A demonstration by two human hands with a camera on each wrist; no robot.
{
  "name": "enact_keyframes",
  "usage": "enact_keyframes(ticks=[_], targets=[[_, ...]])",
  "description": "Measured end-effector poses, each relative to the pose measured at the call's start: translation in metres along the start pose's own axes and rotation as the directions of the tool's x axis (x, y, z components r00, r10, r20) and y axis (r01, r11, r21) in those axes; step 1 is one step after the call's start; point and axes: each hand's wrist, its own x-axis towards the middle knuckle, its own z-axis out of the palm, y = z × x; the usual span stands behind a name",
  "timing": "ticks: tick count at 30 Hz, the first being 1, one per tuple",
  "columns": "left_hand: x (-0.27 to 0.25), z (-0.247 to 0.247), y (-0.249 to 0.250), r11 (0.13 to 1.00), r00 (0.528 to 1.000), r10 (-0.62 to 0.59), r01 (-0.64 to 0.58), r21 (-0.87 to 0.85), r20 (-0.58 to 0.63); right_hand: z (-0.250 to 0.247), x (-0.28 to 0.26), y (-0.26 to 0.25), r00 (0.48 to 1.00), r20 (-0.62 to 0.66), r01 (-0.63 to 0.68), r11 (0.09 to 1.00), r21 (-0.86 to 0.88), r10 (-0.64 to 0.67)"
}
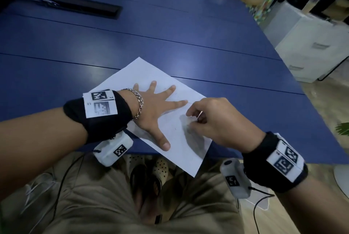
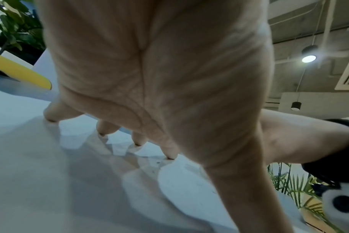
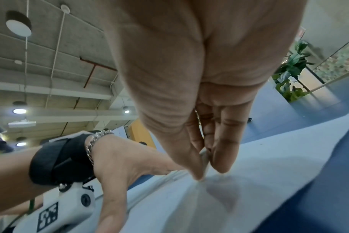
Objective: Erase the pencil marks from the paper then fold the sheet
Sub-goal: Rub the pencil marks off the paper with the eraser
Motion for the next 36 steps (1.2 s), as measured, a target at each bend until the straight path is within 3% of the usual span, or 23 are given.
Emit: enact_keyframes(ticks=[7,12,18,23,29,34,36], targets=[[0.004,0.0,0.001,0.999,0.999,-0.036,0.036,-0.002,0.028,0.005,0.009,-0.004,1.0,-0.013,0.005,0.996,-0.094,-0.006],[0.006,0.0,0.003,0.999,0.998,-0.053,0.053,-0.001,0.035,0.007,-0.002,-0.025,0.959,0.223,0.201,0.974,-0.108,-0.174],[0.005,-0.001,0.003,0.998,0.997,-0.054,0.054,-0.009,0.053,-0.003,0.02,-0.001,1.0,-0.009,0.023,0.991,-0.135,-0.024],[0.005,-0.001,0.005,0.998,0.996,-0.065,0.065,-0.001,0.056,0.004,-0.002,-0.024,0.964,0.217,0.181,0.978,-0.101,-0.156],[0.005,-0.001,0.004,0.998,0.997,-0.057,0.058,-0.006,0.053,0.0,0.021,-0.006,0.999,-0.02,0.036,0.989,-0.145,-0.039],[0.004,-0.001,0.006,0.998,0.997,-0.066,0.065,0.007,0.05,0.008,-0.014,-0.023,0.967,0.187,0.186,0.982,-0.041,-0.176],[0.004,-0.002,0.006,0.998,0.997,-0.064,0.064,0.01,0.042,0.003,-0.021,-0.016,0.975,0.163,0.158,0.987,-0.018,-0.153]])
